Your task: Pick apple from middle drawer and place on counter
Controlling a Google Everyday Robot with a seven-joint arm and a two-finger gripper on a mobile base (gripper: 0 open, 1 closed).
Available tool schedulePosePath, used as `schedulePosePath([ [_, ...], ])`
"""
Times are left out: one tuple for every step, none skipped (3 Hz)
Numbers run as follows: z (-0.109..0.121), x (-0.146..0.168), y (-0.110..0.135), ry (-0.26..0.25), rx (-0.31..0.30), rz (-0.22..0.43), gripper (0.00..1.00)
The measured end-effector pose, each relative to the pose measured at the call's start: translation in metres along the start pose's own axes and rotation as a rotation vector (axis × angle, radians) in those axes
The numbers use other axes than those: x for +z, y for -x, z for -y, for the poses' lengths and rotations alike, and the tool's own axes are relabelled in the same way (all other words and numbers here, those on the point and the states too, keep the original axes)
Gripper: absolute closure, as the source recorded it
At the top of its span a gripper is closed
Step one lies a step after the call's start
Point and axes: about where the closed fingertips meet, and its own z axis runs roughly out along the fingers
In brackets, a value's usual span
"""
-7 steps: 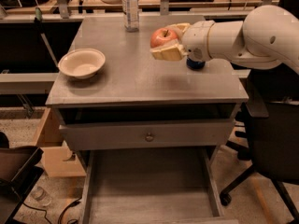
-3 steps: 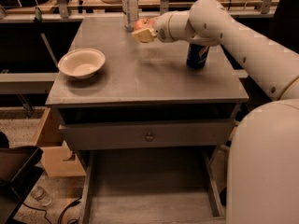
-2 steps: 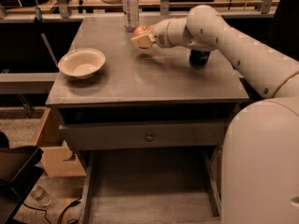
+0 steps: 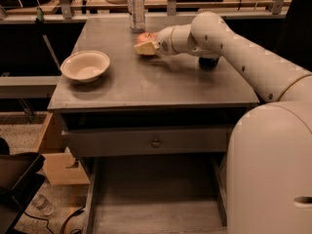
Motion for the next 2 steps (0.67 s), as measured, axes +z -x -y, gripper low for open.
schedulePosePath([
  [-0.0022, 0.0029, -0.0005, 0.005, 0.0, -0.001, 0.58],
  [-0.0042, 0.0054, -0.001, 0.009, 0.001, -0.002, 0.36],
])
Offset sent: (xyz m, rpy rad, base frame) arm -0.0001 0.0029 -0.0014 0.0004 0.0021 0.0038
